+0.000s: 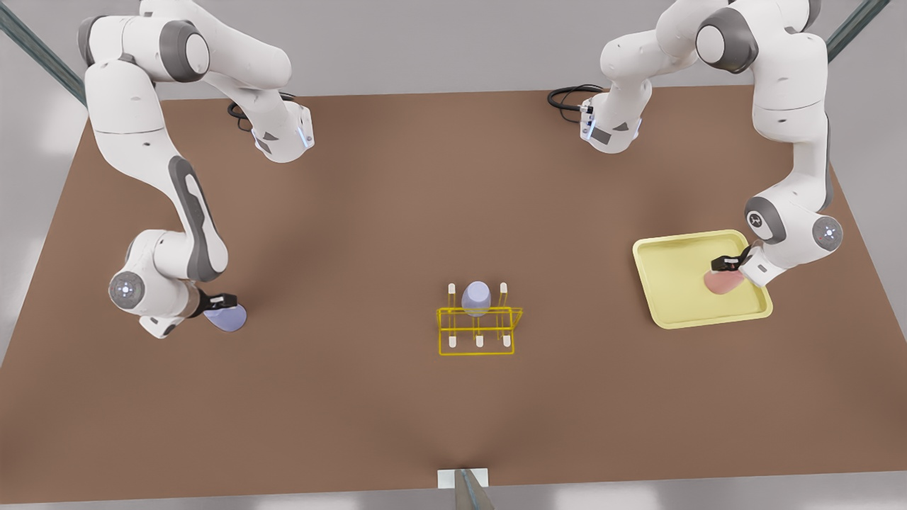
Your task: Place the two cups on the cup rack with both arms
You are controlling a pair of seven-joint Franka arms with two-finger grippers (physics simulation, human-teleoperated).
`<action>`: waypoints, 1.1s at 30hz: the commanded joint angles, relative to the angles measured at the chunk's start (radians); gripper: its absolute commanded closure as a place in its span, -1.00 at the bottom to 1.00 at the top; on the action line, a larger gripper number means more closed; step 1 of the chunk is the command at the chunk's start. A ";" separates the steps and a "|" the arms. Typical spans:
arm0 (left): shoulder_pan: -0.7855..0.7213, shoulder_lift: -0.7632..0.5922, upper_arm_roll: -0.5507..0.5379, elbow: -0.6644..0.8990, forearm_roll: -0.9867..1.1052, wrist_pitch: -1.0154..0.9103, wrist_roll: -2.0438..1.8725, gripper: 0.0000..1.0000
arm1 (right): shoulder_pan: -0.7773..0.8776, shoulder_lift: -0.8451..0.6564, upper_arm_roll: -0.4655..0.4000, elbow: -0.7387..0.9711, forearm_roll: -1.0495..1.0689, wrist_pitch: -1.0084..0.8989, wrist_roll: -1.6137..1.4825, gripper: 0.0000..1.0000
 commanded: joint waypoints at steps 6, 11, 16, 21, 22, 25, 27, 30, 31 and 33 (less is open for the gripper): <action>-0.001 -0.009 0.000 0.006 0.000 0.052 0.076 -0.72 | 0.003 0.023 0.000 0.011 -0.012 0.000 -0.079 -1.00; 0.000 -0.024 0.000 0.005 -0.002 0.041 0.078 -0.72 | 0.010 0.026 0.002 0.007 -0.018 0.000 -0.077 -1.00; -0.073 -0.121 -0.001 0.005 -0.002 -0.099 -0.065 -0.72 | 0.012 0.026 0.002 0.005 -0.024 0.000 -0.077 -1.00; -0.256 -0.187 -0.020 0.023 -0.002 -0.120 -0.344 -0.72 | 0.012 0.032 0.002 -0.001 -0.036 -0.008 -0.077 -1.00; -0.274 -0.184 -0.026 0.034 -0.006 -0.120 -0.358 -0.72 | 0.010 0.032 0.002 -0.002 -0.039 -0.008 -0.077 -1.00; -0.288 -0.155 -0.136 0.097 -0.008 -0.120 -0.525 -0.72 | 0.010 0.032 0.002 -0.004 -0.039 -0.011 -0.079 -1.00; -0.288 -0.109 -0.187 0.175 -0.008 -0.120 -0.598 -0.72 | 0.010 0.032 0.003 -0.004 -0.039 -0.018 -0.080 -0.88; -0.294 0.045 -0.331 0.411 -0.003 -0.161 -0.836 -0.72 | 0.010 0.032 0.003 0.004 -0.039 -0.046 -0.080 -0.49; -0.333 0.120 -0.336 0.550 0.001 -0.237 -0.939 -0.73 | 0.010 0.032 0.005 0.007 -0.039 -0.052 -0.094 -0.45; -0.399 0.201 -0.336 0.687 0.001 -0.298 -1.029 -0.72 | 0.010 0.034 0.005 0.017 -0.039 -0.068 -0.099 -0.42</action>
